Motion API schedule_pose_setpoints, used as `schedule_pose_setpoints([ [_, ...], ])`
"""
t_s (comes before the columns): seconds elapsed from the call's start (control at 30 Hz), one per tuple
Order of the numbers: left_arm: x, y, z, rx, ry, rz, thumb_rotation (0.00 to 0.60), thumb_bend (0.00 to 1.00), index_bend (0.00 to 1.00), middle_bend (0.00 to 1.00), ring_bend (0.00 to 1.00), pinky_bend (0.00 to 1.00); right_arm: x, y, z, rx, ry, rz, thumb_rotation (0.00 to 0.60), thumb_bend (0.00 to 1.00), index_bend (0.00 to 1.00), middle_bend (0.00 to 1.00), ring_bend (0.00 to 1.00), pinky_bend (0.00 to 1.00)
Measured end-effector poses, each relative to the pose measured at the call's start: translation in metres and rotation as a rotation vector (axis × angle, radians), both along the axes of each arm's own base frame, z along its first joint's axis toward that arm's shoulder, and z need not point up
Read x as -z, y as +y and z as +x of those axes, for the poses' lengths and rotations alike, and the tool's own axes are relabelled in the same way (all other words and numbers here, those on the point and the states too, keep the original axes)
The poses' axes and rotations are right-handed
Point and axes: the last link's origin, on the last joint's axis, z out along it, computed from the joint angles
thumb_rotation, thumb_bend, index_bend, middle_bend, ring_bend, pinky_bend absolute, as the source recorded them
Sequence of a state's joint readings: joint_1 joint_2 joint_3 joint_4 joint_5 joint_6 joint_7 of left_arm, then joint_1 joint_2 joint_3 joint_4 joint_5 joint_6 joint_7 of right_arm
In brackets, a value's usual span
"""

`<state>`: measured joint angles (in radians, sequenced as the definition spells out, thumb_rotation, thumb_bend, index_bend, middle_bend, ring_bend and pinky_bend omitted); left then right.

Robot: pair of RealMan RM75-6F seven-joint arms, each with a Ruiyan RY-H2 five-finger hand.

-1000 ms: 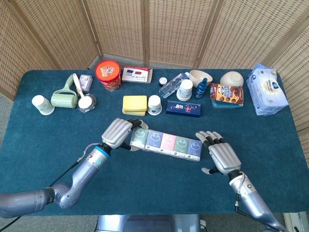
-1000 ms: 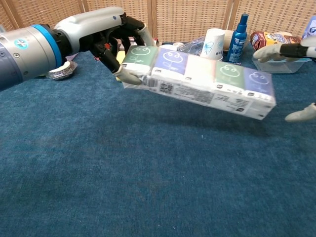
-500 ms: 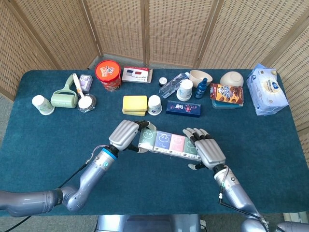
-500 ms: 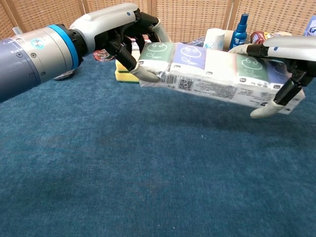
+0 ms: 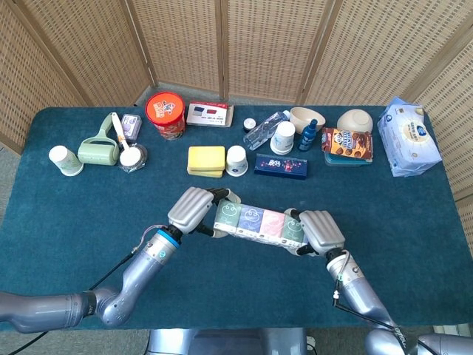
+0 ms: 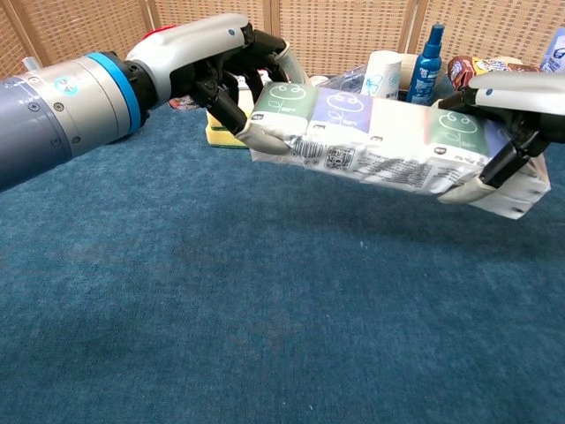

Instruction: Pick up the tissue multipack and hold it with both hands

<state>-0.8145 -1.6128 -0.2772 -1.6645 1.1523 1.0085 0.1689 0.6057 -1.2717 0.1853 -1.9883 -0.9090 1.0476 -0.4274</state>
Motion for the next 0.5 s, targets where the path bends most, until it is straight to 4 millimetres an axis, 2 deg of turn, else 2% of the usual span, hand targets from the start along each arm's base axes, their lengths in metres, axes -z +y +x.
schedule_pose_setpoints([
  [0.07,0.000,0.000,-0.001,0.000,0.005,0.001,0.600,0.00,0.38,0.39,0.33,0.55,-0.002,0.000,0.000,-0.001,0.001,-0.004,0.600,0.67,0.62,0.74,0.74,0.98],
  [0.13,0.000,0.000,-0.002,-0.002,0.006,-0.004,0.600,0.00,0.15,0.15,0.11,0.35,-0.003,0.000,-0.001,-0.003,0.003,-0.010,0.600,0.67,0.62,0.74,0.74,0.98],
  [0.2,0.001,-0.001,-0.003,-0.002,0.009,-0.019,0.600,0.00,0.02,0.02,0.01,0.22,-0.005,0.000,-0.001,-0.004,0.004,-0.016,0.600,0.67,0.62,0.74,0.74,0.98],
  [0.33,-0.001,-0.004,-0.007,0.009,0.034,-0.062,0.600,0.00,0.00,0.00,0.00,0.10,-0.007,0.000,-0.005,-0.001,0.010,-0.024,0.600,0.67,0.62,0.74,0.74,0.98],
  [0.5,-0.020,-0.007,-0.013,0.035,0.078,-0.056,0.600,0.00,0.00,0.00,0.00,0.04,-0.008,-0.001,-0.010,0.006,0.024,-0.035,0.600,0.67,0.62,0.74,0.74,0.98],
])
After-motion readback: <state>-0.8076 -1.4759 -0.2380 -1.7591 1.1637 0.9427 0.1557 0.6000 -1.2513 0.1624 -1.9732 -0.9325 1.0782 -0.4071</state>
